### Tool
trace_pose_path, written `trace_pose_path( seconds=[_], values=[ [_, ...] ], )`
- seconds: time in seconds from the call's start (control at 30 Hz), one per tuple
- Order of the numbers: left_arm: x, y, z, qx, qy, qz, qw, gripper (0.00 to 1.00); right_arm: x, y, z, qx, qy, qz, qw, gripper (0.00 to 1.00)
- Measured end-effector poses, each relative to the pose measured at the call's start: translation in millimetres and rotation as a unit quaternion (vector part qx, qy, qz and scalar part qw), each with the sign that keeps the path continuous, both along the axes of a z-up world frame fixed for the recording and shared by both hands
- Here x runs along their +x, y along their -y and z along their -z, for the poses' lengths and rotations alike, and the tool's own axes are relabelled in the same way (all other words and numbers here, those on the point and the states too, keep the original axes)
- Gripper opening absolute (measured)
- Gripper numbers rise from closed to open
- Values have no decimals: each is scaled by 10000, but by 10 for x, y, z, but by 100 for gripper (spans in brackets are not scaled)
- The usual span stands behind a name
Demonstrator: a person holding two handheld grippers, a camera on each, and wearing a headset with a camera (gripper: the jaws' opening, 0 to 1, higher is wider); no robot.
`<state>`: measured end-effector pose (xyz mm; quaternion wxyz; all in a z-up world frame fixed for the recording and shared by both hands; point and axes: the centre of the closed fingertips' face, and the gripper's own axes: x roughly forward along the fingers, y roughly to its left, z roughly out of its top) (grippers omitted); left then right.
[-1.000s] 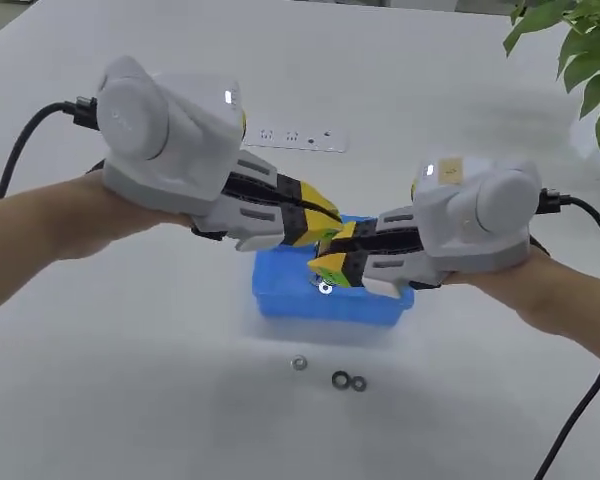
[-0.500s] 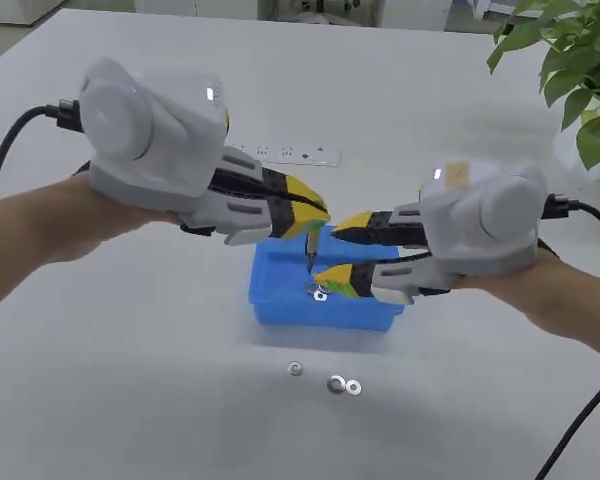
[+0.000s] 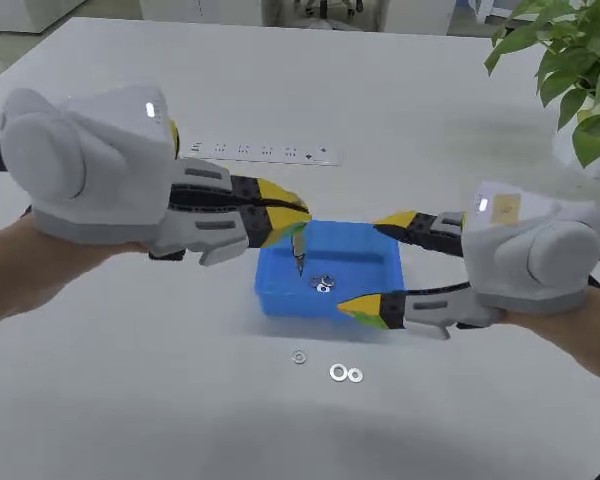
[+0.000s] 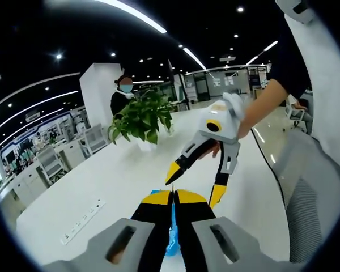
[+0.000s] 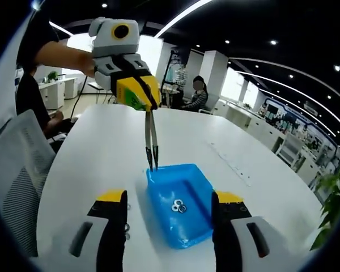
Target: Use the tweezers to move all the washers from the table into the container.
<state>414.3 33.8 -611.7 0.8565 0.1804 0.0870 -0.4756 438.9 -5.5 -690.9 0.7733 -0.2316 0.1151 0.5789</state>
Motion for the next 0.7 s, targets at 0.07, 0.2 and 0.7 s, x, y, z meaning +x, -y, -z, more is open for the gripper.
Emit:
trace_pose_path(
  seconds=[0.07, 0.2, 0.7],
  values=[
    [-59, -22, 39, -32, -36, -74, 10000, 5, -77, 32, 3, 60, -22, 46, 10000, 67],
    [-172, -77, 128, -189, -130, -304, 9993, 5, -250, 135, 59, 92, -118, 40, 9999, 71],
    [-393, 12, 426, -184, -329, -264, 9989, 5, -740, 420, 310, 241, -781, -267, 9963, 92]
  ],
)
